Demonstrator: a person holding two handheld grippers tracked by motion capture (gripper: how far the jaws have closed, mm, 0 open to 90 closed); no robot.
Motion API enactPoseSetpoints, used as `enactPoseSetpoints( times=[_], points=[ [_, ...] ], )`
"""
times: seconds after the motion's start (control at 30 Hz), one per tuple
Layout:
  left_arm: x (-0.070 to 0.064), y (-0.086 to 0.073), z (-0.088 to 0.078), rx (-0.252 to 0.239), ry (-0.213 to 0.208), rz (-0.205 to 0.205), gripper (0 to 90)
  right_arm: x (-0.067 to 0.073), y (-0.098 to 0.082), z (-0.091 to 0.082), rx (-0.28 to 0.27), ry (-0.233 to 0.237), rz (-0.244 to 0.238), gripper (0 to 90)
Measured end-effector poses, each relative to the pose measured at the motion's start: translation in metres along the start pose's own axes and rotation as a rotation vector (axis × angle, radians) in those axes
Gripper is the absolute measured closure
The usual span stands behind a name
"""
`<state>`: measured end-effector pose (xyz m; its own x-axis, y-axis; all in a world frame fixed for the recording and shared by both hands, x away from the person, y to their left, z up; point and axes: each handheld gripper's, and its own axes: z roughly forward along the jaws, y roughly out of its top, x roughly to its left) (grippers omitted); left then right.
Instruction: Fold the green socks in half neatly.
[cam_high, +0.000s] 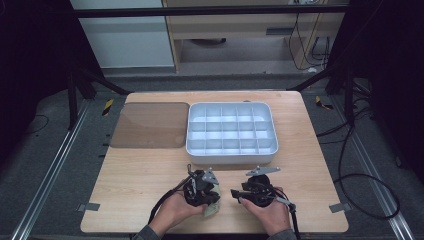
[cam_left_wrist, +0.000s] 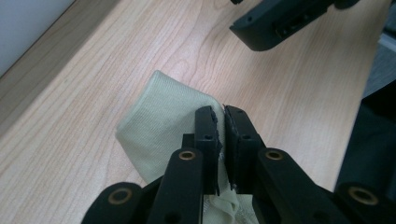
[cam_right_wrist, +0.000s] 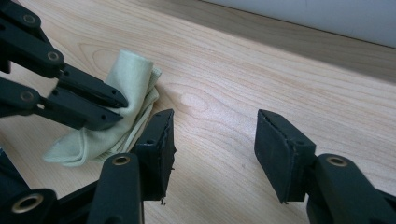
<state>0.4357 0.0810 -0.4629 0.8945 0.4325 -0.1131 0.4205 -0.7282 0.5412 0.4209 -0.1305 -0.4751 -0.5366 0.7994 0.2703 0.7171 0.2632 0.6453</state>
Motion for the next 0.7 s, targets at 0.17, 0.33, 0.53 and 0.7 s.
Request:
enactPoseSetpoints(
  times=[0.17,0.33,0.53,0.7],
  points=[
    [0.003,-0.001,0.000,-0.019,-0.021,-0.028,81.0,0.000,0.000,0.001,-0.001,0.000,-0.002,47.8],
    [0.005,-0.002,-0.015,-0.036,0.008,-0.034,71.0,0.001,0.002,-0.002,-0.009,0.000,0.001,47.8],
    [0.003,-0.005,-0.026,-0.046,0.024,-0.027,64.0,0.003,0.004,-0.002,-0.011,0.002,-0.005,47.6],
    [0.000,-0.006,-0.031,-0.054,0.026,-0.020,60.4,0.004,0.005,-0.002,-0.011,0.001,-0.007,47.4]
  ],
)
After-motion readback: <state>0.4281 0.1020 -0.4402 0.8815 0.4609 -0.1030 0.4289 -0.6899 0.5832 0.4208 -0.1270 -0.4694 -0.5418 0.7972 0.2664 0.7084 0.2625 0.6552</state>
